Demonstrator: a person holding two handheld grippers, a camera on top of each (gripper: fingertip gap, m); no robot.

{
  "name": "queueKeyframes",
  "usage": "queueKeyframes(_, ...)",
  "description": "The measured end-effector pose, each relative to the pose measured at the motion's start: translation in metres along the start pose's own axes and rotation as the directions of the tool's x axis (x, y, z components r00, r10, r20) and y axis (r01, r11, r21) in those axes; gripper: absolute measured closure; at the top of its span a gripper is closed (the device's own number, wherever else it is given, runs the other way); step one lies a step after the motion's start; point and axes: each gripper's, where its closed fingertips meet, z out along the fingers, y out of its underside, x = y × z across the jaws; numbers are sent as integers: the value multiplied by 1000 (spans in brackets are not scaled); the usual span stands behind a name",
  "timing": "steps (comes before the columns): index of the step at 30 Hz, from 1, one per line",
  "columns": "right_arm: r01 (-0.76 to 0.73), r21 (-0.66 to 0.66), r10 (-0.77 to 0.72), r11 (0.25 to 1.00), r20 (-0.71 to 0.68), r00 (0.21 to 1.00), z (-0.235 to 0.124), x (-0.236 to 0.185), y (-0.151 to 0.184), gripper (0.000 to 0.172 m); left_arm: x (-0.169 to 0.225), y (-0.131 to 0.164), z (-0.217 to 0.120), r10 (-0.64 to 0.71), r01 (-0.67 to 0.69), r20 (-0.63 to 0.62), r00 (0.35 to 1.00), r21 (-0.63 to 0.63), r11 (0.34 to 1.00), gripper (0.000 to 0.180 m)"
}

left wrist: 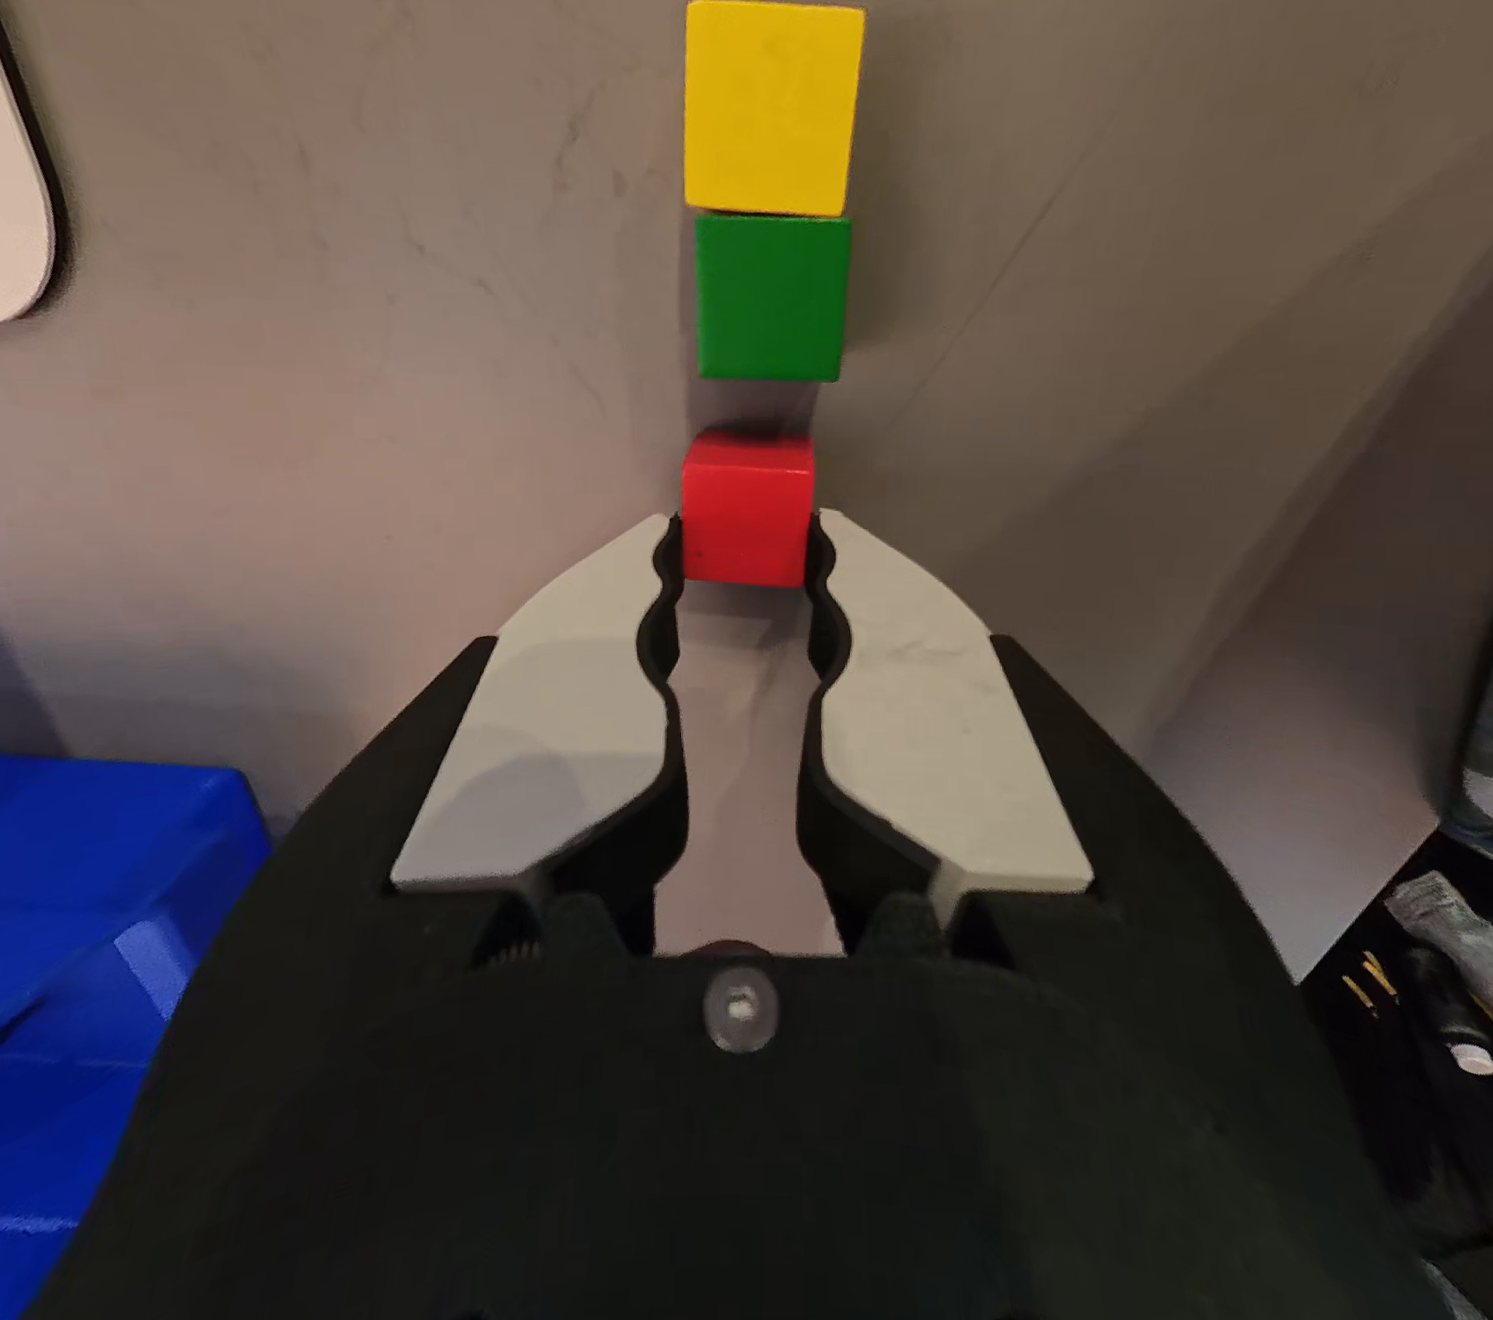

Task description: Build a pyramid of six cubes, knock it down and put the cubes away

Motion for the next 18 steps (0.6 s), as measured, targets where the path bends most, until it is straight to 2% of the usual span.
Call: queueKeyframes(18,2,1,-2,1000,2,1000,0,0,0,64,1,-13,1,-3,3,-7,1000,16,1000,153)
